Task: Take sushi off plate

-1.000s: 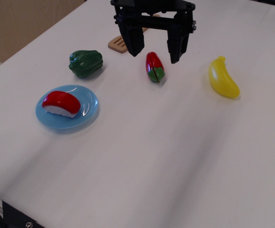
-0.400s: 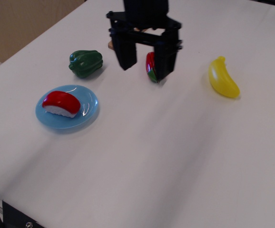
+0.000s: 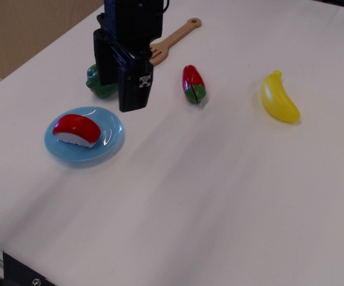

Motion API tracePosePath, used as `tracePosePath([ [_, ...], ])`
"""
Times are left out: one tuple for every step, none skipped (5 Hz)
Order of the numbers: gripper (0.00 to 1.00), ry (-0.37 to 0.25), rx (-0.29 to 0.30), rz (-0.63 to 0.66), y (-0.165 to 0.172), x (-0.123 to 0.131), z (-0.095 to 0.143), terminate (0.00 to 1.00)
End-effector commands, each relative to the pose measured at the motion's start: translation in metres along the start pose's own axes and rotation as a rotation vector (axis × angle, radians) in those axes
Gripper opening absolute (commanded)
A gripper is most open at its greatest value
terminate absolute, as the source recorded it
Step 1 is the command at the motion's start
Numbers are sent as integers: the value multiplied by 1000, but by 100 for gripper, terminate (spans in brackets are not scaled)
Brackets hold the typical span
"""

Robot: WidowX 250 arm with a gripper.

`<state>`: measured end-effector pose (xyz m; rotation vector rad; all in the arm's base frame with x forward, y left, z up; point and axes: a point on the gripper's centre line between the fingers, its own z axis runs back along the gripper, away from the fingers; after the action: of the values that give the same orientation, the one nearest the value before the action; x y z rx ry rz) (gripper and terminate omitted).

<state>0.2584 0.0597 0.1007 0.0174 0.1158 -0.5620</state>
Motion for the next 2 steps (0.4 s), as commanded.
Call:
tracePosePath([
  [100,18,74,-224,58,-23,-10,0],
  [100,18,66,-284,75,-33,-23,0],
])
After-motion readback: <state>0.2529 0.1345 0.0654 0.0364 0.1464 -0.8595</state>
